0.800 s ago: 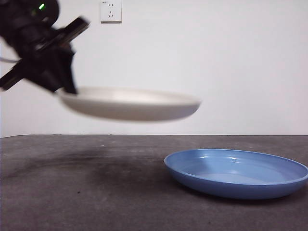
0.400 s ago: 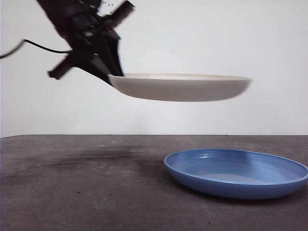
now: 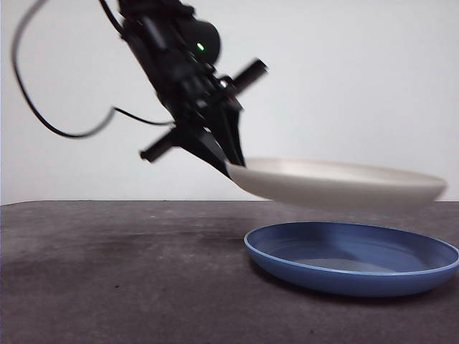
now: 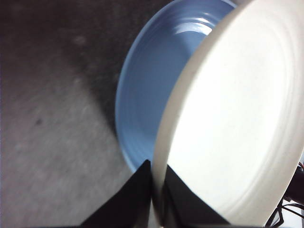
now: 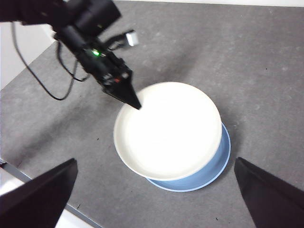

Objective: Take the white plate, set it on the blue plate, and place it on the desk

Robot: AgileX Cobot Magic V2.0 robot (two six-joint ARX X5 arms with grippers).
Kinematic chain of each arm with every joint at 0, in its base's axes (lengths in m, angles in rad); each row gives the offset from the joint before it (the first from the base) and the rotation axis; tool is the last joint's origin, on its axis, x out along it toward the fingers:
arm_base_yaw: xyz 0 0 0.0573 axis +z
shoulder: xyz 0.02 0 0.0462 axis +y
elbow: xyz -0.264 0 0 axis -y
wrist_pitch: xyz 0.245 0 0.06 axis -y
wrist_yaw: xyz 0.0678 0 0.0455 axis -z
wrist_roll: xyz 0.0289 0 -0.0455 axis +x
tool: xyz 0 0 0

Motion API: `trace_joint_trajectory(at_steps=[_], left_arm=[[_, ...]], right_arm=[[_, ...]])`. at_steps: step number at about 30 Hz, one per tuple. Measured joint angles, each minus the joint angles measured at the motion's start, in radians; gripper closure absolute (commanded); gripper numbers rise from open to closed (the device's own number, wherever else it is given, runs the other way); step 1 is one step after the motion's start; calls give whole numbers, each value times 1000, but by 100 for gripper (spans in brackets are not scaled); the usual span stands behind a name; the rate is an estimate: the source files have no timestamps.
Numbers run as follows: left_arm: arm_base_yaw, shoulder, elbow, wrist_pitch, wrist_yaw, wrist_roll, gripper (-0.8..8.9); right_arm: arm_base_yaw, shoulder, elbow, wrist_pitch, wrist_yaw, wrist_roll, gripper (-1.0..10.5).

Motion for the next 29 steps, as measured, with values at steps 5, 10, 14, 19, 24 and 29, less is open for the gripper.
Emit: trace_joint_trajectory(at_steps=[5, 10, 14, 19, 24, 29], left_arm=[[-23, 85, 69, -24, 0, -2, 799], [-26, 132, 112, -48, 0, -2, 799], [-27, 150, 113, -47, 0, -2, 798], [-27, 156, 113, -29, -5, -4, 798], [-27, 157, 113, -19, -12, -11, 798], [-29, 164, 113, -19, -14, -15, 798]], right_arm=[[0, 0, 0, 0, -2, 0, 367], [0, 0, 0, 0, -3, -9, 367], [0, -1, 0, 0, -3, -16, 367], [0, -1, 0, 0, -3, -18, 367], [0, -1, 0, 0, -2, -22, 367], [0, -1, 0, 0, -2, -23, 367]])
